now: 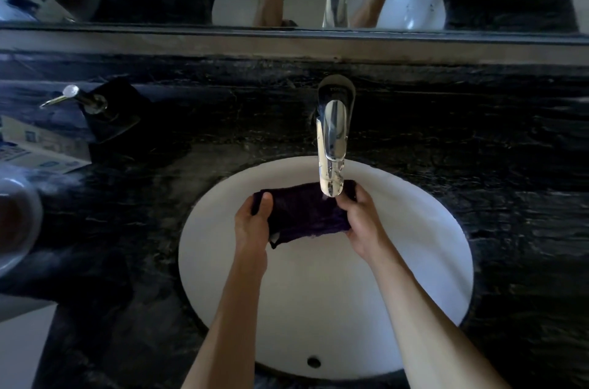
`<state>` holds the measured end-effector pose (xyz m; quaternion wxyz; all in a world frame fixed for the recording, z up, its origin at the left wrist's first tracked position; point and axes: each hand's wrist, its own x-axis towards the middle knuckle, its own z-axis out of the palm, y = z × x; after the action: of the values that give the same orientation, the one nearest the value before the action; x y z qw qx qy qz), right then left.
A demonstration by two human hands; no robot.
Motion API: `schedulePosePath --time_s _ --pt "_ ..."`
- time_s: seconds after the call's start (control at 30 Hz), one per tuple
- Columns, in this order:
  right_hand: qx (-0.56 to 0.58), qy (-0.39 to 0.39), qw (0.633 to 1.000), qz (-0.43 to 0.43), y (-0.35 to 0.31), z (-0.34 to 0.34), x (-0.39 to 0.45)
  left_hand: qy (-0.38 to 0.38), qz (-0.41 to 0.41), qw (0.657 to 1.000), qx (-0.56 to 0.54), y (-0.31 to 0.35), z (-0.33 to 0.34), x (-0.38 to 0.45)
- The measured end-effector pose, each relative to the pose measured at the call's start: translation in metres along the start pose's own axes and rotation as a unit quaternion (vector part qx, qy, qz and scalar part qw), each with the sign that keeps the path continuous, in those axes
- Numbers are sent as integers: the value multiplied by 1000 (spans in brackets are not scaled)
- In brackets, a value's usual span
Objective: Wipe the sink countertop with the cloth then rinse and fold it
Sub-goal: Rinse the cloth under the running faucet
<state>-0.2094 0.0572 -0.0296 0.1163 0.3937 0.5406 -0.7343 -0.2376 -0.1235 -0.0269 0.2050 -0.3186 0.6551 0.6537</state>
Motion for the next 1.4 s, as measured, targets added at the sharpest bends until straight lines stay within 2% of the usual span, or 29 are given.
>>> schedulePosePath --time_s 0.27,0.5,0.73,0.93,1.23,1.4 --pt "77 27 997 -4 -9 -38 -6 -51 -36 998 -31 -4 37 -1" --pt "136 20 990 27 -12 -54 -14 -93 -121 982 -115 -1 59 -8" --pt "136 8 990 22 -7 -66 -14 -140 -90 984 -63 4 63 -8" --pt "129 -9 992 7 -8 -42 -4 -116 -32 992 -42 13 41 -5" --pt "70 -60 995 40 -5 18 7 -29 68 997 8 23 -12 1" --pt "36 -86 994 60 -5 28 9 22 59 998 -9 20 -24 1"
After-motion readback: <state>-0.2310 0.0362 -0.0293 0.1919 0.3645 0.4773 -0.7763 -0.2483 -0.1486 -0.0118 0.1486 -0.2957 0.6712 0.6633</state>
